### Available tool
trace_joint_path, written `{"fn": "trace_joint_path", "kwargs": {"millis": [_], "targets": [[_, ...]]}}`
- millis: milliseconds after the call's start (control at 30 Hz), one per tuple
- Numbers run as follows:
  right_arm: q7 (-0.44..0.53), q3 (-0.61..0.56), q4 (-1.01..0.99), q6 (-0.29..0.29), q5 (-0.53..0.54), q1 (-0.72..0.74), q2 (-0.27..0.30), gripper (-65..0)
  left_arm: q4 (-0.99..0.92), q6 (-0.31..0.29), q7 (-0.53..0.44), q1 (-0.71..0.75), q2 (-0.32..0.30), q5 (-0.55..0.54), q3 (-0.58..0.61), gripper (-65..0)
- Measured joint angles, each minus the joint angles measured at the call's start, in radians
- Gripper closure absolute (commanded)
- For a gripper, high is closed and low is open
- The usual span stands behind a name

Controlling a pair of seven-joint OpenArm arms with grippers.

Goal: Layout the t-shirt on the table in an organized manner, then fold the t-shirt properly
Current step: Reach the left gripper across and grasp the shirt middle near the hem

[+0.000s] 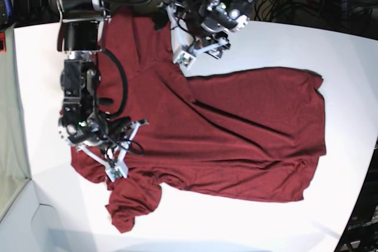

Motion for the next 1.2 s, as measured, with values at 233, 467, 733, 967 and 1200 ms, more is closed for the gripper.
{"fn": "trace_joint_path", "kwargs": {"millis": [233,467,733,967,1200], "targets": [[0.002,0.002,0.0,0.0,0.0,-0.002,0.002,0.0,-0.094,-0.005,-0.016,-0.094,0.026,-0.147,0.005,-61.9],[0.002,0.002,0.0,0.0,0.0,-0.011,0.002,0.0,-0.142,-0.001,-0.031,-0.166,0.018,-0.142,0.141,-61.8],[0.002,0.002,0.0,0.0,0.001,-0.01,0.006,0.0,-0.197,-0.001,-0.063,-0.212,0.015,-0.143,0.192,-46.6],[0.003,0.005,0.074,0.0,0.001,-0.043,0.024,0.0,-0.249,-0.001,-0.062,-0.25,0.015,-0.163,0.185,0.0],[-0.002,0.003,0.108,0.0,0.0,-0.064,0.024,0.0,-0.296,-0.015,-0.05,-0.321,0.02,-0.203,0.189,-0.3]]}}
